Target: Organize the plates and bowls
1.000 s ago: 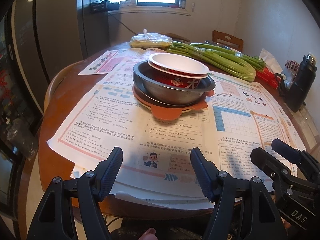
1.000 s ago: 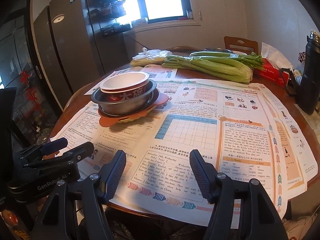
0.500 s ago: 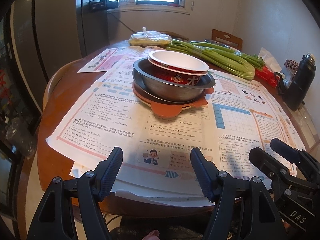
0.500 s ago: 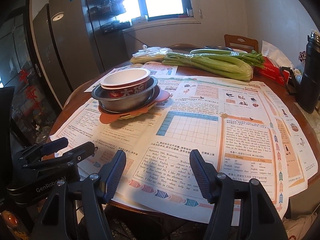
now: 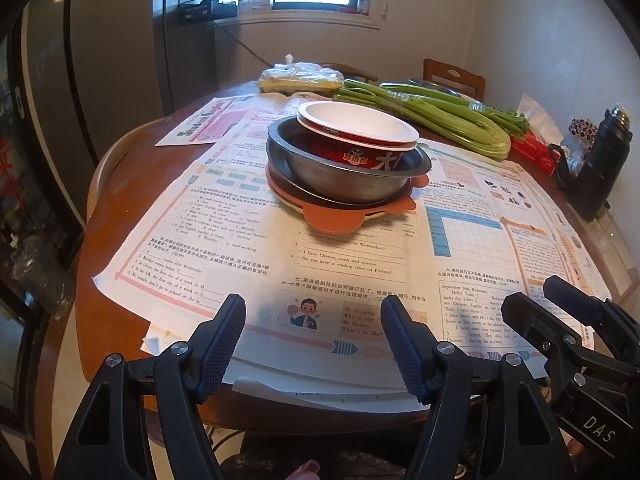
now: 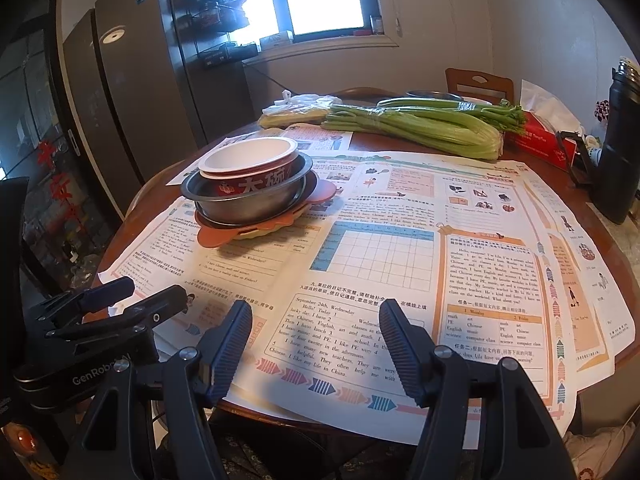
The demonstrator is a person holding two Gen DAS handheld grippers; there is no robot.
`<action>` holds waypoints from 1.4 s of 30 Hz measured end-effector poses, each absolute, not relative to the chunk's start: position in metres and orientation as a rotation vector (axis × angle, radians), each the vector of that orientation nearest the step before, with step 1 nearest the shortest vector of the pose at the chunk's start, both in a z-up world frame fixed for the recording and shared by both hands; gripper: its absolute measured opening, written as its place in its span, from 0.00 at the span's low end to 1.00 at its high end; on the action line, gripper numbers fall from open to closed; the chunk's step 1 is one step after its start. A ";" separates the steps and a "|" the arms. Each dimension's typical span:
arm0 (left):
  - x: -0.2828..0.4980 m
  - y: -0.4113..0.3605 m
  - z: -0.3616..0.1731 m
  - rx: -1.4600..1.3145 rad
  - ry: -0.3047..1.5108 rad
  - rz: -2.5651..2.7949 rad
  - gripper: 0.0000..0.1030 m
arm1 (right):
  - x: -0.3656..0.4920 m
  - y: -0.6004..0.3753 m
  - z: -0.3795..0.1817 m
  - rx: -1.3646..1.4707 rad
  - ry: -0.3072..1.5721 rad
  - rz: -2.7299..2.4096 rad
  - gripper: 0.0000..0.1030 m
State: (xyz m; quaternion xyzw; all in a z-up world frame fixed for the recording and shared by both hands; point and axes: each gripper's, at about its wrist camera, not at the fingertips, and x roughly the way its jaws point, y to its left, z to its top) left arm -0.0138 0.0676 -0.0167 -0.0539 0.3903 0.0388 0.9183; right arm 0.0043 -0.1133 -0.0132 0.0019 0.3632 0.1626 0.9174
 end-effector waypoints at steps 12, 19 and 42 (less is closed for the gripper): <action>-0.013 0.066 -0.017 -0.105 0.804 0.072 0.70 | 0.003 -0.112 -0.012 -0.003 0.743 0.340 0.64; -0.014 0.064 -0.017 -0.098 0.808 0.071 0.70 | 0.003 -0.110 -0.014 -0.010 0.752 0.344 0.64; -0.008 0.064 -0.026 -0.089 0.840 0.071 0.70 | 0.007 -0.112 -0.020 0.003 0.766 0.352 0.64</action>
